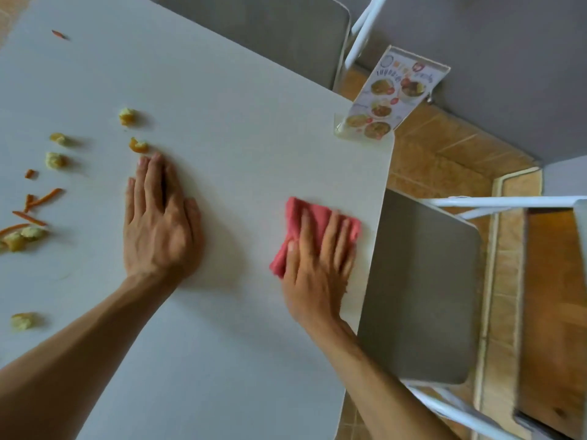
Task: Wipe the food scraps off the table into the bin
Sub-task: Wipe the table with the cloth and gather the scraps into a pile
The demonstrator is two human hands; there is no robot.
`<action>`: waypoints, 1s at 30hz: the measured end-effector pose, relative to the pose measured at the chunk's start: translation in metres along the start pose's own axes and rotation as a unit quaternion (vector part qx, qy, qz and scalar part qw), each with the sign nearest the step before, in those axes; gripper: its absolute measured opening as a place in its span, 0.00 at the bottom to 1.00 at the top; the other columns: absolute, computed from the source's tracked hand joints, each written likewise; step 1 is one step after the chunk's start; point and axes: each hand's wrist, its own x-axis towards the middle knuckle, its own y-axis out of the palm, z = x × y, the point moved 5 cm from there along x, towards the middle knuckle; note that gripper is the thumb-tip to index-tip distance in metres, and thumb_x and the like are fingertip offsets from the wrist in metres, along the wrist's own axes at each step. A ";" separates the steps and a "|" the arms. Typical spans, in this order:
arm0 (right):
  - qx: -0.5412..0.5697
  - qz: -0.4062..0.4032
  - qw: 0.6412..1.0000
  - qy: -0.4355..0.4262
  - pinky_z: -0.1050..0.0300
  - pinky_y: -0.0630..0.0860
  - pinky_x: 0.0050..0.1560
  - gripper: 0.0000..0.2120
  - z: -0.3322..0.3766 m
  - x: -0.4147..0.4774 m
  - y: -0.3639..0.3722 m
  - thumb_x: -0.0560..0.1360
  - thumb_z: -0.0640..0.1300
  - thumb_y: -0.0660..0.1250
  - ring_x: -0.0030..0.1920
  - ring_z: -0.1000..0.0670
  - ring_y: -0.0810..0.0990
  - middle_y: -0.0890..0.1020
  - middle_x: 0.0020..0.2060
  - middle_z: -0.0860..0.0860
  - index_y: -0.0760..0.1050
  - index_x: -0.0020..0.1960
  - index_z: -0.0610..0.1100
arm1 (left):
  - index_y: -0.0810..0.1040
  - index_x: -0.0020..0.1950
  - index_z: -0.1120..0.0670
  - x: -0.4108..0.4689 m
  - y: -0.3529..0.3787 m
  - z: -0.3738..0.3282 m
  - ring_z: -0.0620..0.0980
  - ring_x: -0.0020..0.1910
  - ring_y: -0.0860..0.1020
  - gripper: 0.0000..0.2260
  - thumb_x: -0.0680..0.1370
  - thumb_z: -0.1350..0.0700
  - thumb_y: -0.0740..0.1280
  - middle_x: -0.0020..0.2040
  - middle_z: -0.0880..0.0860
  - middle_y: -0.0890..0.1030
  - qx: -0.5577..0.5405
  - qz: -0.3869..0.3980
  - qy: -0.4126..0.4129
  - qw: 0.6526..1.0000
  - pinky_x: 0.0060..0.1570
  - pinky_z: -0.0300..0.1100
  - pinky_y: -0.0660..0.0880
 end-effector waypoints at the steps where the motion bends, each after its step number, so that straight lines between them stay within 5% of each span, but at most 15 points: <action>1: -0.013 0.065 0.991 -0.116 0.37 0.46 0.80 0.26 0.007 -0.016 -0.001 0.85 0.56 0.47 0.83 0.41 0.44 0.49 0.83 0.44 0.53 0.82 0.57 | 0.58 0.77 0.65 0.000 0.000 0.000 0.59 0.80 0.50 0.26 0.82 0.53 0.53 0.80 0.62 0.55 -0.003 0.007 0.000 1.000 0.78 0.52 0.47; 3: -0.035 0.103 0.969 -0.220 0.34 0.45 0.80 0.26 -0.017 -0.015 -0.004 0.85 0.58 0.44 0.83 0.46 0.42 0.47 0.84 0.49 0.50 0.82 0.60 | 0.56 0.78 0.65 0.002 -0.003 0.000 0.58 0.80 0.49 0.26 0.82 0.55 0.54 0.80 0.62 0.53 -0.014 0.027 0.006 1.000 0.78 0.52 0.47; 5: -0.048 0.032 0.997 -0.044 0.31 0.49 0.78 0.26 -0.055 0.000 -0.004 0.85 0.58 0.44 0.83 0.46 0.48 0.53 0.83 0.48 0.52 0.82 0.58 | 0.53 0.79 0.64 -0.004 -0.011 0.003 0.57 0.80 0.48 0.27 0.81 0.58 0.55 0.81 0.60 0.51 -0.026 0.063 0.024 0.997 0.78 0.51 0.47; 7: -0.035 -0.055 0.983 0.171 0.30 0.55 0.77 0.27 -0.058 -0.017 -0.003 0.85 0.56 0.47 0.82 0.41 0.55 0.59 0.81 0.42 0.57 0.82 0.50 | 0.54 0.79 0.64 -0.028 -0.020 0.008 0.56 0.80 0.47 0.27 0.80 0.60 0.55 0.81 0.60 0.51 -0.030 0.088 0.041 0.995 0.78 0.51 0.47; 8: -0.027 -0.060 0.981 0.185 0.31 0.56 0.77 0.27 -0.038 -0.036 0.001 0.85 0.54 0.49 0.81 0.38 0.55 0.60 0.80 0.40 0.58 0.82 0.46 | 0.54 0.78 0.65 -0.045 -0.025 0.010 0.57 0.80 0.48 0.27 0.80 0.60 0.54 0.81 0.61 0.51 -0.029 0.089 0.059 0.994 0.78 0.51 0.48; 11: 0.011 0.060 0.994 -0.086 0.38 0.48 0.82 0.27 0.030 -0.105 0.008 0.86 0.53 0.48 0.83 0.40 0.46 0.51 0.83 0.43 0.51 0.83 0.47 | 0.56 0.78 0.65 -0.101 -0.033 0.009 0.57 0.80 0.49 0.27 0.79 0.59 0.54 0.80 0.62 0.53 -0.042 0.100 0.139 0.984 0.78 0.52 0.48; 13: -0.003 0.097 0.981 -0.168 0.38 0.50 0.81 0.27 0.017 -0.134 0.006 0.86 0.54 0.46 0.83 0.44 0.44 0.49 0.83 0.47 0.48 0.83 0.49 | 0.56 0.78 0.65 -0.135 -0.028 0.013 0.56 0.80 0.49 0.27 0.80 0.59 0.54 0.80 0.61 0.53 -0.048 0.119 0.175 0.976 0.78 0.51 0.47; 16: -0.014 0.006 0.996 0.093 0.35 0.58 0.78 0.26 -0.018 -0.160 0.005 0.86 0.51 0.48 0.83 0.40 0.50 0.55 0.82 0.42 0.54 0.82 0.43 | 0.56 0.78 0.65 -0.161 -0.020 0.027 0.56 0.80 0.49 0.26 0.81 0.57 0.53 0.80 0.59 0.53 -0.045 0.135 0.203 0.969 0.78 0.52 0.48; 18: -0.007 -0.054 0.968 0.244 0.33 0.59 0.78 0.27 0.008 -0.188 0.006 0.86 0.49 0.53 0.82 0.37 0.52 0.57 0.81 0.38 0.56 0.81 0.40 | 0.55 0.78 0.64 -0.163 -0.016 0.035 0.56 0.80 0.50 0.27 0.82 0.55 0.53 0.80 0.59 0.53 -0.022 0.135 0.222 0.965 0.78 0.52 0.48; 19: 0.001 -0.045 0.974 0.224 0.33 0.57 0.78 0.27 0.035 -0.202 0.009 0.86 0.50 0.53 0.82 0.36 0.51 0.57 0.81 0.37 0.56 0.82 0.41 | 0.54 0.79 0.64 -0.162 -0.016 0.036 0.56 0.80 0.49 0.27 0.82 0.54 0.52 0.80 0.59 0.53 -0.015 0.137 0.225 0.965 0.78 0.52 0.47; 22: 0.023 0.067 0.997 -0.034 0.35 0.53 0.80 0.26 0.080 -0.238 0.014 0.86 0.53 0.50 0.83 0.40 0.48 0.54 0.82 0.43 0.53 0.83 0.50 | 0.52 0.79 0.64 -0.161 -0.014 0.034 0.55 0.80 0.48 0.27 0.82 0.53 0.51 0.80 0.59 0.51 -0.009 0.143 0.223 0.964 0.79 0.49 0.42; 24: 0.000 0.079 0.994 -0.071 0.35 0.55 0.80 0.26 0.052 -0.245 0.014 0.86 0.54 0.47 0.83 0.42 0.48 0.53 0.83 0.46 0.52 0.83 0.51 | 0.51 0.79 0.63 -0.163 -0.016 0.034 0.55 0.80 0.47 0.27 0.83 0.53 0.51 0.81 0.59 0.50 -0.010 0.147 0.235 0.961 0.78 0.48 0.41; 26: -0.019 0.026 0.997 0.075 0.34 0.56 0.78 0.26 0.013 -0.238 0.015 0.86 0.53 0.45 0.83 0.41 0.49 0.53 0.82 0.44 0.53 0.83 0.47 | 0.49 0.80 0.63 -0.165 -0.016 0.035 0.55 0.80 0.46 0.27 0.83 0.52 0.50 0.81 0.59 0.49 -0.010 0.147 0.243 0.959 0.78 0.48 0.41; 28: -0.012 -0.054 0.958 0.280 0.34 0.57 0.78 0.26 0.006 -0.234 0.014 0.86 0.52 0.48 0.82 0.39 0.50 0.55 0.82 0.41 0.55 0.82 0.44 | 0.48 0.80 0.62 -0.165 -0.016 0.037 0.55 0.80 0.45 0.28 0.84 0.52 0.50 0.81 0.58 0.48 -0.007 0.144 0.243 0.959 0.79 0.49 0.41; 30: 0.014 -0.070 0.942 0.328 0.34 0.55 0.79 0.27 0.041 -0.233 0.017 0.86 0.51 0.51 0.82 0.38 0.50 0.55 0.81 0.39 0.55 0.82 0.43 | 0.48 0.80 0.63 -0.166 -0.015 0.039 0.56 0.80 0.46 0.27 0.84 0.52 0.50 0.81 0.59 0.48 -0.006 0.138 0.245 0.960 0.79 0.50 0.42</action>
